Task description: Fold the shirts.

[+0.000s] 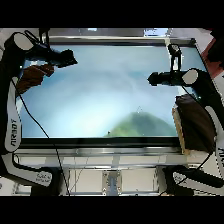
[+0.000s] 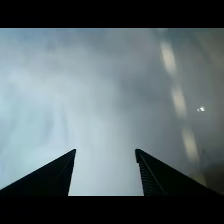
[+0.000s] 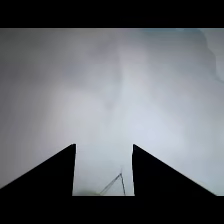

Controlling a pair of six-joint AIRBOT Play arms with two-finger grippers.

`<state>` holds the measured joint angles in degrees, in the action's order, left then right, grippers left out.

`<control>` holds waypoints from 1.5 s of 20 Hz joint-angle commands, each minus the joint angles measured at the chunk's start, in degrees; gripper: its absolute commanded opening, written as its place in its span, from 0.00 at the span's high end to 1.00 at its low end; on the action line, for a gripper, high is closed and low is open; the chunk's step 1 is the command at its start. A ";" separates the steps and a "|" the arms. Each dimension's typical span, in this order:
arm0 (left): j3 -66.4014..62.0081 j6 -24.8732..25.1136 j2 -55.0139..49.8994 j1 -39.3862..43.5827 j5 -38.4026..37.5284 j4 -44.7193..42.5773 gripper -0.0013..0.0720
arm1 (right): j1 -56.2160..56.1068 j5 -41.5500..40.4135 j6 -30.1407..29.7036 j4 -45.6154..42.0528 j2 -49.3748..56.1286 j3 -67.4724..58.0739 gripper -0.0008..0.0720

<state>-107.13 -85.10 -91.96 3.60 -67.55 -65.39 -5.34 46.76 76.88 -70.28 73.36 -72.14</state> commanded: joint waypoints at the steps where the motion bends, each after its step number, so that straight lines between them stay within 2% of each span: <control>1: -0.07 -2.16 -0.09 -0.07 9.77 -23.91 0.26 | -0.04 -0.09 0.02 0.22 0.02 0.00 0.43; 3: -0.07 -8.83 -0.68 -0.96 13.62 -44.81 0.26 | -0.04 -0.09 0.04 0.24 0.02 0.00 0.43; 4: -0.07 -11.02 -1.20 -2.40 15.37 -49.16 0.29 | -0.07 -0.09 0.04 0.55 0.02 0.00 0.43; 6: -0.07 -17.22 -3.02 -7.72 17.97 -48.54 0.41 | -0.04 -0.48 0.04 2.19 0.02 0.00 0.43; 8: -0.07 -24.46 -5.90 -13.73 18.53 -44.92 0.41 | -0.04 -1.29 0.04 2.78 0.02 -0.04 0.43; 10: -0.07 -28.33 -9.49 -19.80 18.71 -37.90 0.40 | -0.07 -0.96 0.04 3.69 0.02 -0.04 0.43; 12: -0.07 -29.22 -13.60 -25.53 19.74 -27.50 0.23 | -0.07 -1.07 0.24 5.70 0.02 -0.04 0.43; 14: -0.07 -29.24 -17.55 -30.62 21.46 -14.25 0.21 | -0.07 -1.27 0.24 7.54 0.02 -0.04 0.43; 15: -0.07 -28.89 -19.28 -32.63 22.16 -9.27 0.11 | -0.07 -1.29 0.24 7.78 0.02 -0.04 0.43; 16: -0.07 -28.85 -20.85 -34.36 22.67 -6.10 0.08 | -0.07 -1.20 0.26 7.85 0.02 -0.04 0.43; 23: -0.07 -28.87 -25.79 -37.88 21.16 -1.81 0.08 | -0.11 -1.62 0.24 13.11 0.02 -0.04 0.43; 30: -0.07 -28.68 -29.46 -37.90 23.50 0.42 0.10 | -0.11 -1.79 0.24 16.15 0.02 -0.04 0.43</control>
<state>-107.24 -113.84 -119.85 -34.15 -44.91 -66.15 -5.39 45.12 77.12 -55.33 73.36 -72.14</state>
